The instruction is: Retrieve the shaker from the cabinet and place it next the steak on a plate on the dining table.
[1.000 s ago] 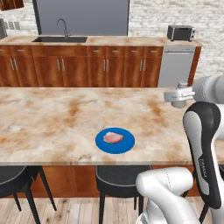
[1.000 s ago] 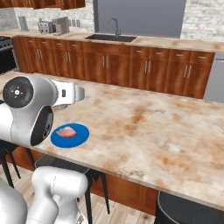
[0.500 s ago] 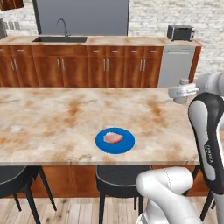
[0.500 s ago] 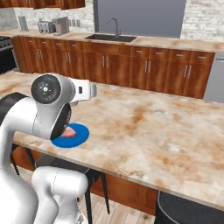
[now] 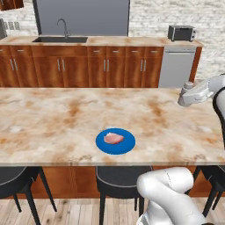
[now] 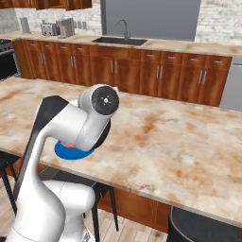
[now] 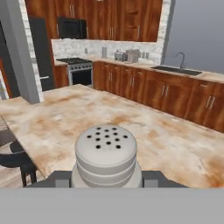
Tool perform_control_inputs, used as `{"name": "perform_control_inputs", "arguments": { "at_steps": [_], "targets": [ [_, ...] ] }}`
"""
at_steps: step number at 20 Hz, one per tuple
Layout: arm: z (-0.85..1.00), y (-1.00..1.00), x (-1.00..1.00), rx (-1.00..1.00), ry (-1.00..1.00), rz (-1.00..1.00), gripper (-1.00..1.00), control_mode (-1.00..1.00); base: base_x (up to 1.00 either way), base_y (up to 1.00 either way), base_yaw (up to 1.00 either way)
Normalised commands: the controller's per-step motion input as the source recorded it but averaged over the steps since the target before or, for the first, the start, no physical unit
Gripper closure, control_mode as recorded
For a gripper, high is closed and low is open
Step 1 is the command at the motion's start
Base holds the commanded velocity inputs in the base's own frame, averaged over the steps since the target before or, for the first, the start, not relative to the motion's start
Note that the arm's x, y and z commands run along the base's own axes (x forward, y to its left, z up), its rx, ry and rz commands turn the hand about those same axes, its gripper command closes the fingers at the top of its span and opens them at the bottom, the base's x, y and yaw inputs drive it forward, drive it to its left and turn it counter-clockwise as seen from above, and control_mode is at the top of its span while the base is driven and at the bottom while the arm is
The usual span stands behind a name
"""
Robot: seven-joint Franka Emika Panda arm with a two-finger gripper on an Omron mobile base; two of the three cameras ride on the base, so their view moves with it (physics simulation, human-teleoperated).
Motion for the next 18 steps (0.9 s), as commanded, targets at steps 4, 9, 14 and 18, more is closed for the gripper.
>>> {"name": "perform_control_inputs", "arguments": {
  "at_steps": [4,9,14,18],
  "targets": [
    [-0.34,0.0,0.01,-0.11,0.02,0.26,1.0,-1.0,0.0,0.0,0.0],
    [-0.36,0.0,0.0,-0.12,0.0,0.19,1.0,-1.0,0.0,0.0,0.0],
    [-0.32,0.0,0.0,-0.03,0.0,0.13,1.0,-1.0,0.0,0.0,0.0],
    [-0.24,0.01,0.0,0.0,-0.02,0.03,1.0,-1.0,0.0,0.0,0.0]
  ]
}}
